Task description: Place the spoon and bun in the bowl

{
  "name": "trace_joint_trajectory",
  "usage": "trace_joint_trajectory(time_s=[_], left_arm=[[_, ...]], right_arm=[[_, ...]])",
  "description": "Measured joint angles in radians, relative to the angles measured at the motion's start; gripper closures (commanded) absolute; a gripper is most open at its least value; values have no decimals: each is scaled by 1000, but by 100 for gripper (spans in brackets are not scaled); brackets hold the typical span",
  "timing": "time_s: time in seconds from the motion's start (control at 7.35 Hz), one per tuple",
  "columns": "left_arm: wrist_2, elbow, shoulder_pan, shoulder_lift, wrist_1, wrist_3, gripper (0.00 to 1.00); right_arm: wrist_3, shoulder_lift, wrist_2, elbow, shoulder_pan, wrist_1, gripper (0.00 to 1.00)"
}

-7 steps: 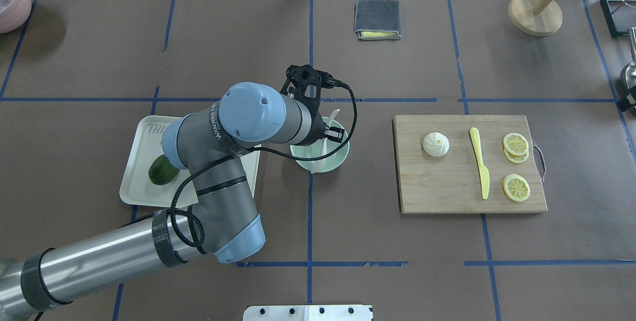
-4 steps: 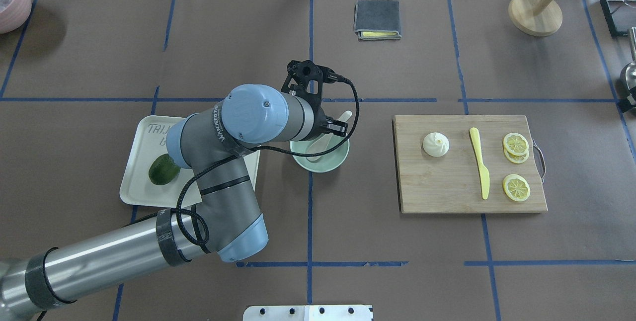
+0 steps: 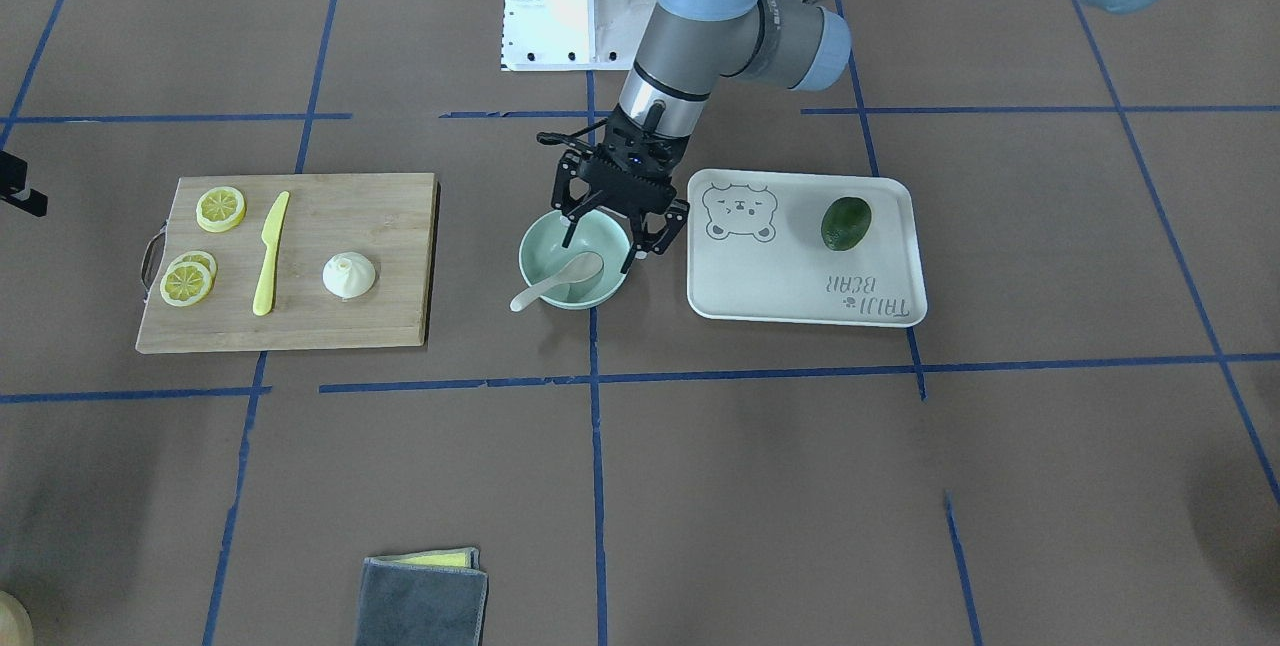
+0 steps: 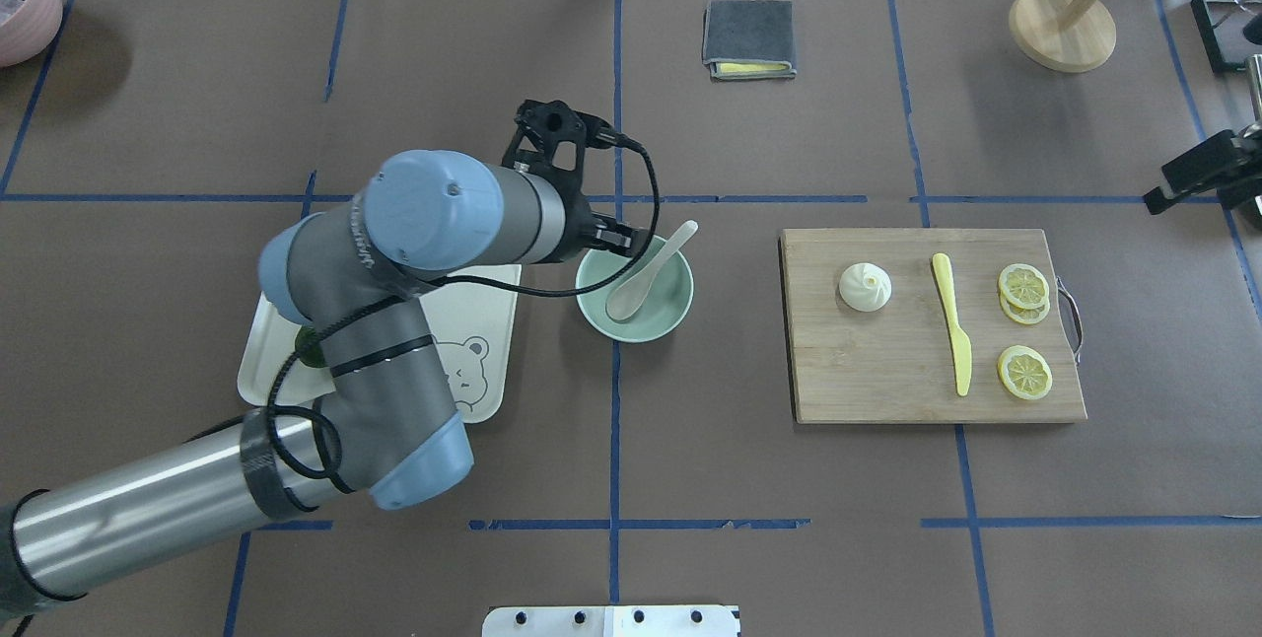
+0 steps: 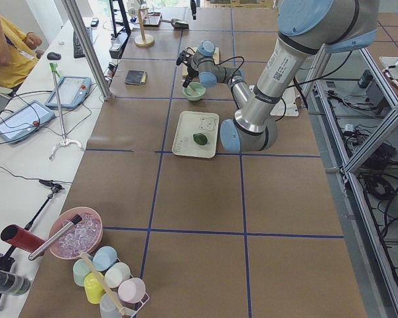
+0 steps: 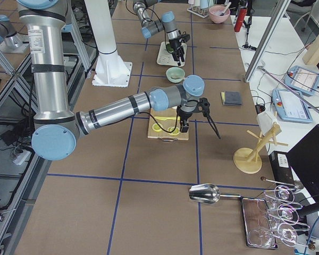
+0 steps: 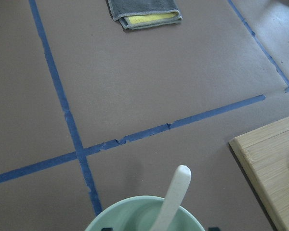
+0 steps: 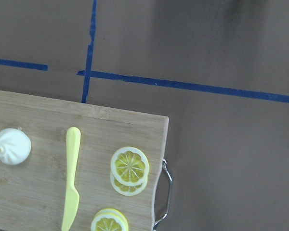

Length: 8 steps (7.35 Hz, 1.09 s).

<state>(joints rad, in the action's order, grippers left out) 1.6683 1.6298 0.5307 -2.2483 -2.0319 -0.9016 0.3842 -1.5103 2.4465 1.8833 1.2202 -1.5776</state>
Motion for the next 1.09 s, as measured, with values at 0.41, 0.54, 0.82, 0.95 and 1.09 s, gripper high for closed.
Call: trace_joint_trajectory(time_s=[0.41,0.54,0.82,0.95,1.09], left_arm=[[81,166,129,182,53,247,23],[90,195,154,224,56,290,23],[93,205,167,249,57,306,23],[92,202,166,252,58,303,23],[89,199,164,253,58,301,23]], right_arm=[[639,42,-333,4,-344,367,0],[762,76,-440,4,-433,399,0],[845,143,-528,1,-527,348,0],[853,186,-556,-5,-562,268,0],[851,212,-579,-14,-584,202,3]])
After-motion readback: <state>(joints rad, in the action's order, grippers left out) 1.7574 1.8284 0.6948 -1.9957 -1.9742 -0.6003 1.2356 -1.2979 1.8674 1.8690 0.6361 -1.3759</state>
